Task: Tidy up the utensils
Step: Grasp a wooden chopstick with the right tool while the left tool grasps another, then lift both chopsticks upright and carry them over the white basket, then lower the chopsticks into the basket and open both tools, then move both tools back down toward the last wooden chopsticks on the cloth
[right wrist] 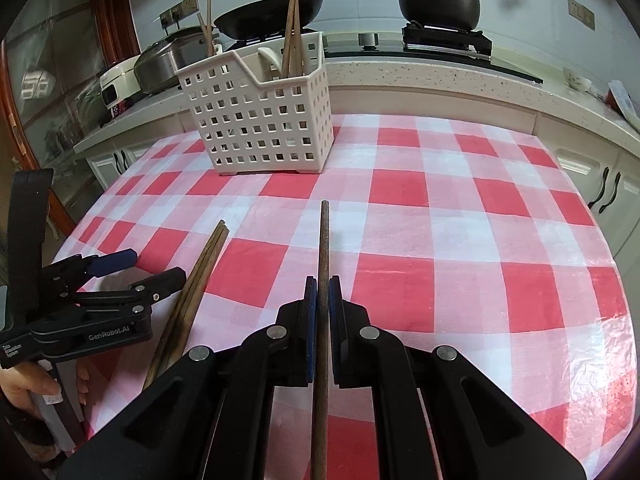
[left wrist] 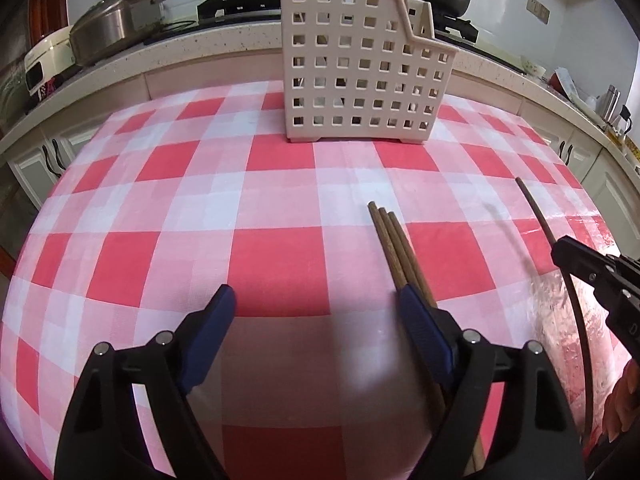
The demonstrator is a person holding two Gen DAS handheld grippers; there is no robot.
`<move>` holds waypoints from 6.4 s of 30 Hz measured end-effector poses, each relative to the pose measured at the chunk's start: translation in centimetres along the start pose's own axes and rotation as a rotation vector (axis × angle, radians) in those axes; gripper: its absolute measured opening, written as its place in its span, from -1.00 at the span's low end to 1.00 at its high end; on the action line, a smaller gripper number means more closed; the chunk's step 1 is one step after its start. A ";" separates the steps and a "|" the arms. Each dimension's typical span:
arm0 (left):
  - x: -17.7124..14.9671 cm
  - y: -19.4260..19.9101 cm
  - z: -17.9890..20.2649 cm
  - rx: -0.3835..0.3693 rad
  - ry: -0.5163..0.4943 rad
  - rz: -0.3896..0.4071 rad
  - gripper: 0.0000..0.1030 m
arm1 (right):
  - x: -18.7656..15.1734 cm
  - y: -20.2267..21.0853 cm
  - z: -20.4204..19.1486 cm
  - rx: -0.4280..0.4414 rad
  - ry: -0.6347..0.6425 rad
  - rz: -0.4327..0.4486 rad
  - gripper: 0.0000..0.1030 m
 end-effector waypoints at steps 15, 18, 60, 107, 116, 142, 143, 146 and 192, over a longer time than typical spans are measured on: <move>0.2 -0.7 1.2 0.023 -0.031 -0.024 0.55 | -0.2 0.6 1.1 0.023 -0.036 0.019 -0.88; 0.3 -0.8 1.0 0.035 -0.021 -0.021 0.44 | -0.1 0.6 1.1 0.029 -0.039 0.019 -0.88; 4.7 14.8 -1.3 -0.080 -0.072 0.414 -0.89 | 6.2 7.2 -4.4 0.035 0.071 0.253 -0.88; 15.8 21.3 -1.9 -0.069 -0.050 0.730 -0.89 | 18.3 11.5 -7.5 0.013 0.195 0.516 -0.88; 20.6 21.8 -1.2 -0.069 -0.035 0.801 -0.89 | 21.9 11.5 -7.2 0.031 0.190 0.583 -0.88; 24.6 6.8 -3.9 -0.055 0.059 0.613 -0.88 | 23.2 -1.2 -3.6 0.040 0.129 0.377 -0.88; 24.4 6.3 -4.1 -0.051 0.059 0.601 -0.88 | 23.0 -1.7 -3.4 0.044 0.119 0.361 -0.87; 23.7 5.5 -4.5 -0.034 0.063 0.584 -0.86 | 22.5 -2.5 -2.9 0.043 0.095 0.338 -0.87; 2.0 9.4 -7.3 0.019 0.069 0.363 0.71 | 2.4 0.8 -4.4 0.052 -0.024 0.096 -0.16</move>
Point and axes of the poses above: each gripper's, at about its wrist camera, not at the fingertips, and y roughly against the way its jaws point, z to its right, x to its top, the point moved 3 cm from there along -y, roughly the way its jaws point
